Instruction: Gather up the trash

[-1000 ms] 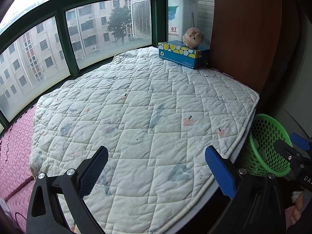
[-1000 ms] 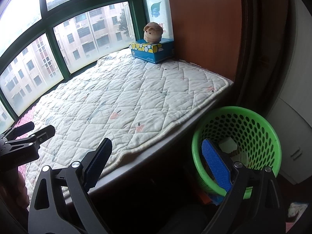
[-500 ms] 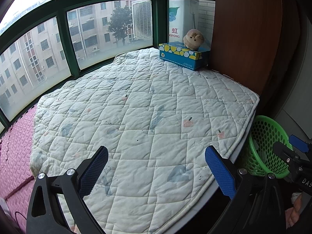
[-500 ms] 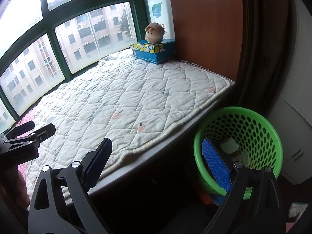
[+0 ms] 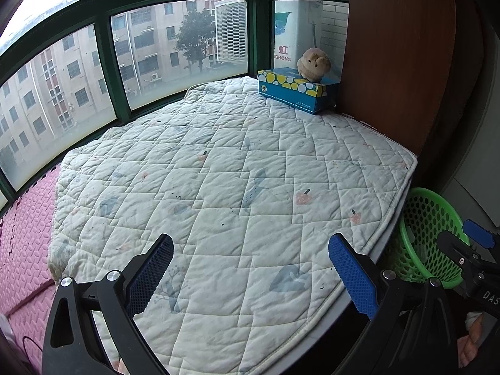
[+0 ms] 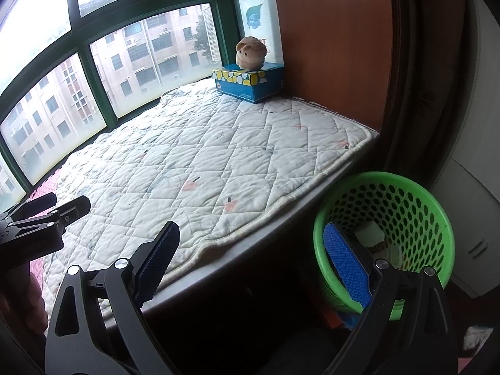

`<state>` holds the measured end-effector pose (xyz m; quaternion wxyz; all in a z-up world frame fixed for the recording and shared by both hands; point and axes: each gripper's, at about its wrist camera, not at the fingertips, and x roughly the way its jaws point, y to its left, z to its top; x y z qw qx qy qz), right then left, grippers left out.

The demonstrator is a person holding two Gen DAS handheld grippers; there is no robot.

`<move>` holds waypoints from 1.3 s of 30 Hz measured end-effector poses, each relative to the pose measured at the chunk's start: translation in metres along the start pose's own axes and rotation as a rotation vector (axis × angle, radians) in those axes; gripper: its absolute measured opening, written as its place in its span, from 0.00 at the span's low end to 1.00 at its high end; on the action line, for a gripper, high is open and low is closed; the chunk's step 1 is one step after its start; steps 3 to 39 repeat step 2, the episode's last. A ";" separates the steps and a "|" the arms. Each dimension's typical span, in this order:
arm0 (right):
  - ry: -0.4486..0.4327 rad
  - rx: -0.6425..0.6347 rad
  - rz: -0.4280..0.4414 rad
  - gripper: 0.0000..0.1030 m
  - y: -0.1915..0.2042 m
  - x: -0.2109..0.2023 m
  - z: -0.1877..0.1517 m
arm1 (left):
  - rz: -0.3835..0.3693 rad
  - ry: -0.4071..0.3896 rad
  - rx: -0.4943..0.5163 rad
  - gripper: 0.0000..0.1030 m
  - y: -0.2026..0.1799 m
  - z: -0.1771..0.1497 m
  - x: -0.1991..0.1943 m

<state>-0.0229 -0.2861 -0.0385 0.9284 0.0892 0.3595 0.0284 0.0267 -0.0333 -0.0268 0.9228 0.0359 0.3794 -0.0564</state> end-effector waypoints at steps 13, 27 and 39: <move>0.001 0.002 0.003 0.90 0.000 0.000 0.000 | 0.002 0.000 0.000 0.93 0.000 0.000 0.000; 0.001 0.002 0.003 0.90 0.000 0.000 0.000 | 0.002 0.000 0.000 0.93 0.000 0.000 0.000; 0.001 0.002 0.003 0.90 0.000 0.000 0.000 | 0.002 0.000 0.000 0.93 0.000 0.000 0.000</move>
